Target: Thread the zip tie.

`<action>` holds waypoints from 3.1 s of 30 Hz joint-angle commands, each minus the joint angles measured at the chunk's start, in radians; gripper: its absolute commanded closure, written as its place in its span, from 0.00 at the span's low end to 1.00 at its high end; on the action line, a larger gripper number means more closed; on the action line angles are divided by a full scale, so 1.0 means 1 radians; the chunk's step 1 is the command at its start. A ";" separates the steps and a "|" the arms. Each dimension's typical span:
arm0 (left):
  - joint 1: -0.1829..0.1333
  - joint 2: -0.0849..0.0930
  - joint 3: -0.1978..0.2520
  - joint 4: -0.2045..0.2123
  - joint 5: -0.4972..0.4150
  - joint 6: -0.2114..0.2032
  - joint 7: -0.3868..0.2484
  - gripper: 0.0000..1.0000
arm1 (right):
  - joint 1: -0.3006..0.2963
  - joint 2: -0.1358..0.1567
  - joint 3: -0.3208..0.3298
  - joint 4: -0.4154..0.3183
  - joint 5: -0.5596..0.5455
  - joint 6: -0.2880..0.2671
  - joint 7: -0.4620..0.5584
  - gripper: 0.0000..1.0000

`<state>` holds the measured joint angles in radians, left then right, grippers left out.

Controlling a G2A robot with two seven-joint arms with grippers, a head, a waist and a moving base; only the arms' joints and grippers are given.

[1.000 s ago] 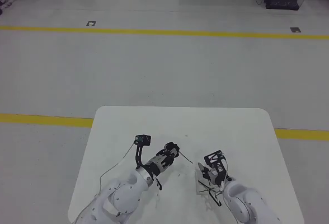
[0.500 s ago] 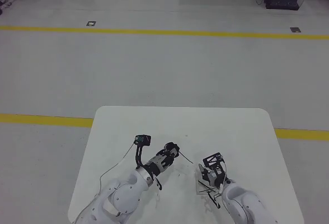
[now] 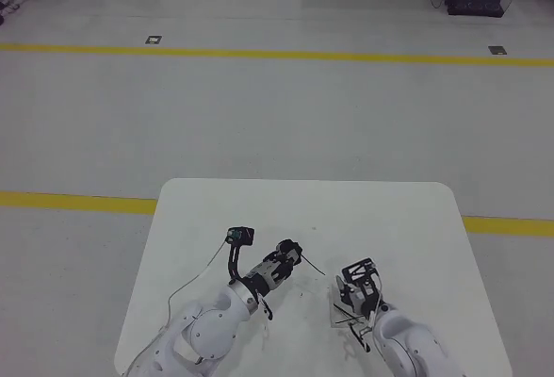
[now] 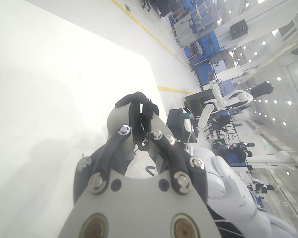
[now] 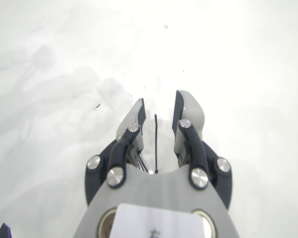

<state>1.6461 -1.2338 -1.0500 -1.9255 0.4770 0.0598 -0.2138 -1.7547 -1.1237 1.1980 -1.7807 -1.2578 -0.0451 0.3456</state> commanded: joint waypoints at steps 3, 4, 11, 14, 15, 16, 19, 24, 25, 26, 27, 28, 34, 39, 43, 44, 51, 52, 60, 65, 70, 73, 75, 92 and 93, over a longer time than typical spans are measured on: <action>0.000 0.000 0.000 0.000 0.000 0.000 0.000 1.00 | -0.014 0.001 0.003 -0.007 -0.010 -0.003 -0.011 0.76; 0.000 0.000 0.000 0.000 0.000 0.000 0.000 1.00 | -0.016 0.001 0.001 -0.007 -0.015 -0.002 -0.013 0.78; 0.000 0.000 0.000 0.000 0.000 0.000 0.000 1.00 | -0.012 -0.002 -0.002 0.002 -0.020 0.001 -0.018 0.91; 0.000 0.000 0.000 0.000 0.000 0.000 0.000 1.00 | -0.010 -0.003 -0.002 0.005 -0.018 0.002 -0.019 1.00; 0.000 0.000 0.000 0.000 0.000 0.000 0.000 1.00 | -0.010 -0.004 -0.002 0.005 -0.018 0.003 -0.020 1.00; 0.000 0.000 0.000 0.000 0.000 0.000 0.000 1.00 | -0.011 -0.004 -0.002 0.005 -0.018 0.004 -0.021 1.00; 0.000 0.000 0.000 0.000 0.000 0.000 0.000 1.00 | -0.013 -0.004 0.000 0.004 -0.019 0.007 -0.023 1.00; 0.000 0.000 0.000 0.000 0.000 0.000 0.000 1.00 | -0.028 -0.004 0.015 -0.008 -0.016 0.012 -0.036 1.00; 0.000 0.000 0.000 0.000 0.000 0.000 0.000 1.00 | -0.032 -0.003 0.019 -0.011 -0.015 0.015 -0.041 1.00; 0.000 0.000 0.000 0.000 0.000 0.000 0.000 1.00 | -0.036 -0.003 0.024 -0.016 -0.012 0.018 -0.047 1.00; 0.000 0.000 0.000 0.000 0.000 0.000 0.000 1.00 | -0.041 -0.003 0.030 -0.021 -0.009 0.019 -0.053 1.00; 0.000 0.000 0.000 0.000 0.000 0.000 0.000 1.00 | -0.049 -0.002 0.040 -0.030 -0.002 0.021 -0.062 1.00; 0.000 0.000 0.000 0.000 0.000 0.000 0.000 1.00 | -0.099 0.005 0.122 -0.067 0.070 -0.008 -0.130 1.00; 0.000 0.000 0.000 0.000 0.000 0.000 0.000 1.00 | -0.150 0.009 0.198 -0.094 0.193 -0.076 -0.216 1.00; 0.000 0.000 0.000 0.000 0.000 0.000 0.000 1.00 | -0.158 0.009 0.247 -0.083 0.314 -0.123 -0.256 1.00; 0.000 0.000 0.000 0.000 0.000 0.000 0.000 1.00 | -0.156 0.009 0.256 -0.080 0.344 -0.131 -0.264 1.00; 0.000 0.000 0.000 0.000 0.000 0.000 0.000 1.00 | -0.150 0.008 0.320 -0.049 0.516 -0.219 -0.307 1.00; 0.000 0.000 0.000 0.000 0.000 0.000 0.000 1.00 | -0.144 0.007 0.319 -0.048 0.535 -0.226 -0.305 1.00; -0.015 -0.001 0.027 0.020 -0.001 -0.026 -0.001 1.00 | -0.067 0.003 0.304 -0.022 0.699 -0.277 -0.194 1.00; -0.034 -0.005 0.061 0.046 0.011 -0.026 0.005 1.00 | -0.026 0.000 0.276 -0.039 0.696 -0.235 -0.144 1.00; -0.056 -0.009 0.090 0.069 0.015 -0.019 0.016 1.00 | 0.017 -0.004 0.229 -0.035 0.655 -0.199 -0.105 1.00; -0.058 -0.010 0.092 0.071 0.015 -0.019 0.017 1.00 | 0.055 -0.007 0.192 -0.019 0.621 -0.171 -0.073 1.00; -0.058 -0.010 0.092 0.071 0.015 -0.019 0.017 1.00 | 0.058 -0.008 0.189 -0.017 0.620 -0.170 -0.070 1.00; -0.091 -0.027 0.125 0.122 0.038 0.064 0.178 1.00 | 0.067 -0.015 0.178 -0.007 0.637 -0.131 -0.124 1.00; -0.094 -0.030 0.135 0.126 0.043 0.080 0.191 1.00 | 0.065 -0.017 0.173 -0.009 0.638 -0.112 -0.145 1.00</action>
<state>1.5551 -1.2616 -0.9227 -1.8028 0.5135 0.1239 -0.0338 -1.6880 -1.1390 1.3743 -1.7877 -0.6202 -0.1744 0.2189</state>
